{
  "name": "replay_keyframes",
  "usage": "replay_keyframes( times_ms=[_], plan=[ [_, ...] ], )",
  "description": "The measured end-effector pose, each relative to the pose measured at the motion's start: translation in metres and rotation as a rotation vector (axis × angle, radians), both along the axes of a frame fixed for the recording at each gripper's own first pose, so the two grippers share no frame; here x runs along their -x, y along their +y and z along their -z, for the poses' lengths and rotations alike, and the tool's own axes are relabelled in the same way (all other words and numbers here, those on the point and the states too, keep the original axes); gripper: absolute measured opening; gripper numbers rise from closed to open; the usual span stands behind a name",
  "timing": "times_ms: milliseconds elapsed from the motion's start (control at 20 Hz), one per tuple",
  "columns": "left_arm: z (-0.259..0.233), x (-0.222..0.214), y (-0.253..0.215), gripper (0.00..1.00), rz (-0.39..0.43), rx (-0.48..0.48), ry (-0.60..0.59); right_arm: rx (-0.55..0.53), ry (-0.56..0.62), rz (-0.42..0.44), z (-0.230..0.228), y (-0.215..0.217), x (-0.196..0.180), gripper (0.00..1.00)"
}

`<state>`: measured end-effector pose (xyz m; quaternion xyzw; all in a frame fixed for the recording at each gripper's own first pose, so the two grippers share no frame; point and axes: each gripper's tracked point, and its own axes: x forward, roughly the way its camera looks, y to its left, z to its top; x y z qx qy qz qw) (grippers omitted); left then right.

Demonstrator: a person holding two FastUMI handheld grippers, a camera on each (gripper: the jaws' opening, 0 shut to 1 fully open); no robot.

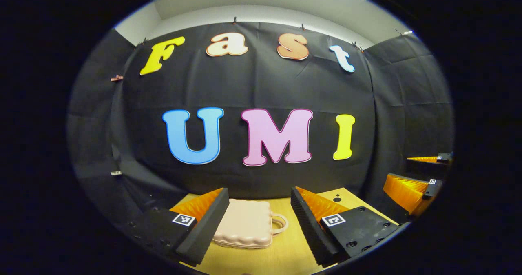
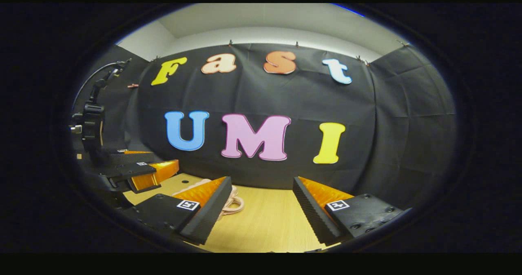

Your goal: First open the suitcase, pack the skin care products into it, and then close the suitcase.

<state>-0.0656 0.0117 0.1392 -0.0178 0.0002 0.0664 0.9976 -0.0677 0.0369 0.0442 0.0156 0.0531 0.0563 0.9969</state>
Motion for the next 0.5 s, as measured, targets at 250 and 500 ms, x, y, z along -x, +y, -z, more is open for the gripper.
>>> replay_keyframes(
  times_ms=[250,500],
  plan=[
    [0.022,0.065,-0.017,0.96,0.031,-0.002,-0.013,-0.02,-0.184,0.006,-0.024,0.003,0.051,0.96],
    [0.029,0.096,-0.012,0.95,0.009,0.022,-0.006,0.005,-0.127,-0.011,-0.006,0.013,0.056,0.94]
  ],
)
